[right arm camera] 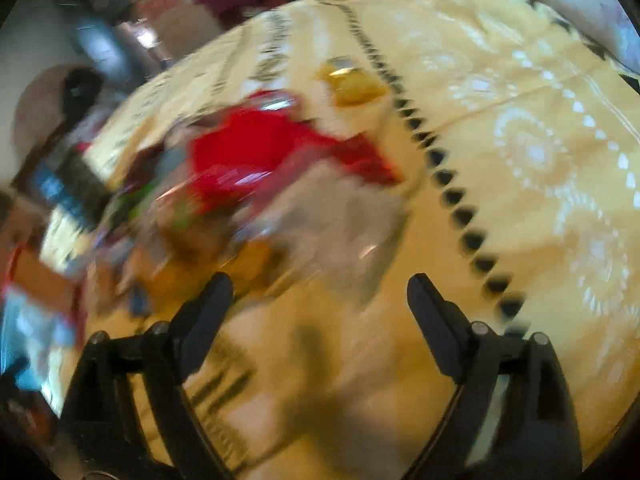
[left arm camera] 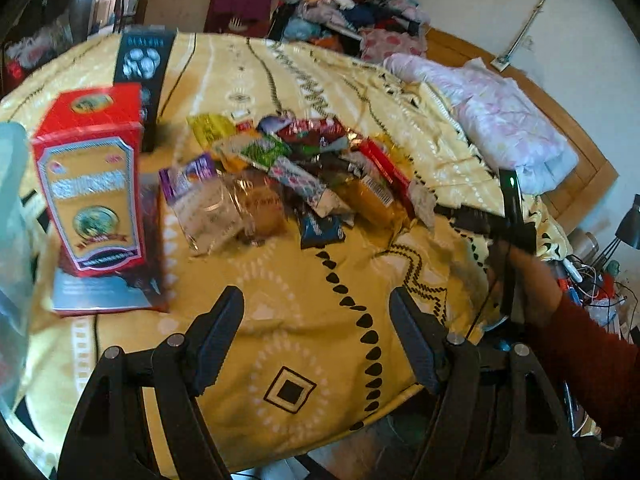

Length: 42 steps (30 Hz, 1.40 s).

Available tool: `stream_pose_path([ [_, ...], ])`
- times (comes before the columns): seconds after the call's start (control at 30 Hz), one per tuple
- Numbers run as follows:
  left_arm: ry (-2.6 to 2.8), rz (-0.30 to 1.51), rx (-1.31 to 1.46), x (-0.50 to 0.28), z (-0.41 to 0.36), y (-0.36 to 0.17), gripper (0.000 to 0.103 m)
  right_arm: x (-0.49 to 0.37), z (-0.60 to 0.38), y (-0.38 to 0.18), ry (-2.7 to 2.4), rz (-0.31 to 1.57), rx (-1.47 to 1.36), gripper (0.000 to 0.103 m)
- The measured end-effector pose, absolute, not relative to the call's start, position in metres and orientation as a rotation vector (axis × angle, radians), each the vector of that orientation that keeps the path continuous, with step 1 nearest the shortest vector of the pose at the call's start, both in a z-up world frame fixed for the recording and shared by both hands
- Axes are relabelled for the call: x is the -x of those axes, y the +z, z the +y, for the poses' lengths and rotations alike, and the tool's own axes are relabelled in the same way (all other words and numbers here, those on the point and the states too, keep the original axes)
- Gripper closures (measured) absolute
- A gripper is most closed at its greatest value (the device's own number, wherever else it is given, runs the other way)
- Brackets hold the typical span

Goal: Organize snacks
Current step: 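Move both grippers back from the bowl toward the snack pile, then grasp the orange barcode packet with the left gripper while the right gripper grasps the green-speckled bag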

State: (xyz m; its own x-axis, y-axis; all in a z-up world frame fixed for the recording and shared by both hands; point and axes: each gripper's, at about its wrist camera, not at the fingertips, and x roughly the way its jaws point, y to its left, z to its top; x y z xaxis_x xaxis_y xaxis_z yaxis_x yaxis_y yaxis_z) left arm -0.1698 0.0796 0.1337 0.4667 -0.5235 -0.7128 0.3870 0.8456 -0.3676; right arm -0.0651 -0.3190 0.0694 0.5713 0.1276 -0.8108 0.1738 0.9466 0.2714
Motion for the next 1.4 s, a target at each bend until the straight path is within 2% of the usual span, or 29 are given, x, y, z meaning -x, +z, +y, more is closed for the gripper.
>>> stream_pose_path([
  [0.23,-0.598,0.975,0.141,0.161,0.055,0.124,0.027,0.016,-0.295,0.050,0.112,1.090,0.079,0.014],
  [0.3,-0.612,0.976,0.132,0.159,0.045,0.123,0.027,0.011,-0.297,0.041,0.118,1.108,0.111,0.021],
  [0.37,-0.625,0.972,0.123,0.158,0.037,0.123,0.027,0.013,-0.300,0.042,0.110,1.091,0.108,0.046],
  [0.43,-0.640,0.975,0.127,0.156,0.029,0.122,0.027,0.021,-0.302,0.049,0.117,1.057,0.059,0.054],
  [0.63,-0.698,1.012,0.223,0.128,-0.001,0.108,0.027,0.092,-0.295,0.077,0.170,0.924,-0.146,0.055],
  [0.87,-0.606,1.159,0.418,0.059,-0.072,0.063,0.027,0.125,-0.296,0.062,0.176,0.909,-0.347,0.054],
  [1.2,-0.377,1.155,0.315,0.029,-0.115,0.044,0.028,0.126,-0.296,0.057,0.228,0.912,-0.368,0.054],
  [1.23,-0.378,1.149,0.309,0.028,-0.113,0.043,0.034,0.126,-0.295,0.056,0.231,0.910,-0.370,0.054],
  [1.27,-0.402,1.139,0.301,0.029,-0.113,0.043,0.051,0.126,-0.294,0.056,0.236,0.908,-0.373,0.054],
  [1.4,-0.472,1.080,0.226,0.050,-0.100,0.062,0.056,0.135,-0.288,0.064,0.241,0.868,-0.357,0.054],
])
